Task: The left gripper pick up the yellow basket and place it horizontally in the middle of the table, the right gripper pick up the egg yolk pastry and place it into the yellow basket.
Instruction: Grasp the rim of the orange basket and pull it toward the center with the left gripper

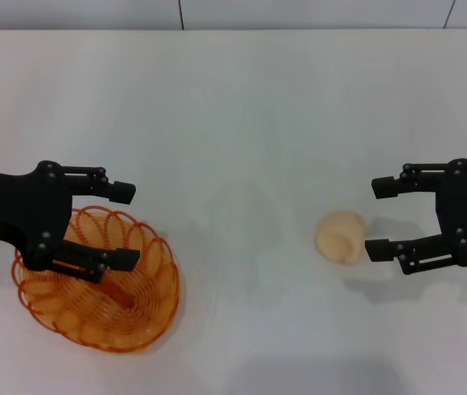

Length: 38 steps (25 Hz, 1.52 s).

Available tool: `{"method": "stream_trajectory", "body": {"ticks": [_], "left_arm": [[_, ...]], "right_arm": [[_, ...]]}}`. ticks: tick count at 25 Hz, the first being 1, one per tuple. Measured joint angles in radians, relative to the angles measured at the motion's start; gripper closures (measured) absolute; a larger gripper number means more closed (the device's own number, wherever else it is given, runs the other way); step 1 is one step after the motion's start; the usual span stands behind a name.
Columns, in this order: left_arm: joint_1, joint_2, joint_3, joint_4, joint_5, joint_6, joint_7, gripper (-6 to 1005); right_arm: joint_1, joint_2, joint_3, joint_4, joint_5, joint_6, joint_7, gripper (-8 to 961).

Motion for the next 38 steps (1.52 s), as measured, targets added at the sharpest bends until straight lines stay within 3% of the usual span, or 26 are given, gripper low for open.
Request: {"method": "stream_trajectory", "body": {"ticks": [18,25,31,38], "left_arm": [[-0.004,-0.001,-0.001,0.0,-0.006,-0.005,0.001,108],[-0.011,0.036,-0.019,0.041,0.015,-0.025,-0.1,108],[-0.02,0.049,-0.08,0.103,0.17,-0.029,-0.231,107],[-0.052,0.061,-0.091,0.158,0.381,-0.023,-0.367,107]], "right_arm": [[0.005,0.0,0.0,-0.007,-0.067,0.054,0.028,108],[0.011,0.0,0.0,-0.01,-0.065,0.042,0.029,108],[0.017,0.001,0.0,-0.01,-0.059,0.044,0.029,108],[0.026,0.002,0.0,-0.004,-0.052,0.049,0.03,109]]}}
